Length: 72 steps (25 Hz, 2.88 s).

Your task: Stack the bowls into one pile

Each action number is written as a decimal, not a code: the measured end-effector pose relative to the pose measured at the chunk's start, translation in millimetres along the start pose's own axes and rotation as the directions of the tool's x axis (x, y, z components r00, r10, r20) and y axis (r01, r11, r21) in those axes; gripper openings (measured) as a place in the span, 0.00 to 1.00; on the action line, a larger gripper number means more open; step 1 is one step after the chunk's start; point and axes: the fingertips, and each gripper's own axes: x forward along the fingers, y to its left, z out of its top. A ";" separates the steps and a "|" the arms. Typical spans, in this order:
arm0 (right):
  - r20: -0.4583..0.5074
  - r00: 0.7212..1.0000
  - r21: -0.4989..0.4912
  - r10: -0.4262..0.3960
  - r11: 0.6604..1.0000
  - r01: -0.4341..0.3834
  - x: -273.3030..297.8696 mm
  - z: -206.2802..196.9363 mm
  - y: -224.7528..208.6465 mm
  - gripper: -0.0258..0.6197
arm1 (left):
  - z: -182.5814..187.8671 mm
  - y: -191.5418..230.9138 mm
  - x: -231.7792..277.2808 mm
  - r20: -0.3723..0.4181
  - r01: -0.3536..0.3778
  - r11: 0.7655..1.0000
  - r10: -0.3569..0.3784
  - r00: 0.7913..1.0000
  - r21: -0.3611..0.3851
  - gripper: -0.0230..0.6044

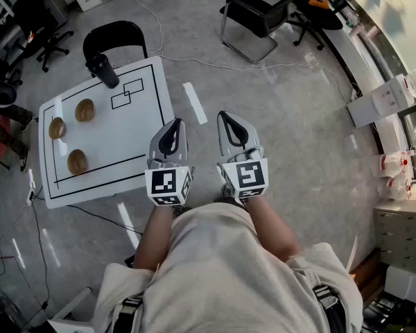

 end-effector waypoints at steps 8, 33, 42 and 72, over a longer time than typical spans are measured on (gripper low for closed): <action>-0.016 1.000 0.008 0.012 1.000 -0.012 11.5 -3.8 13.1 0.04 | -1.3 29.0 -8.5 -0.008 -0.038 0.999 0.038 0.999 0.002 0.04; -0.045 0.900 0.021 0.434 0.901 -0.434 83.8 13.3 291.7 0.04 | -16.8 266.8 -211.4 -0.041 -0.417 0.907 0.416 0.909 -0.055 0.04; -0.129 0.879 -0.009 0.460 0.885 -0.465 101.3 1.2 309.7 0.04 | -39.9 287.8 -217.4 -0.082 -0.448 0.887 0.441 0.894 -0.113 0.04; -0.141 0.661 0.157 0.737 0.676 -0.720 246.2 -31.1 389.7 0.04 | -65.2 417.1 -202.6 -0.256 -0.676 0.736 0.648 0.717 -0.030 0.04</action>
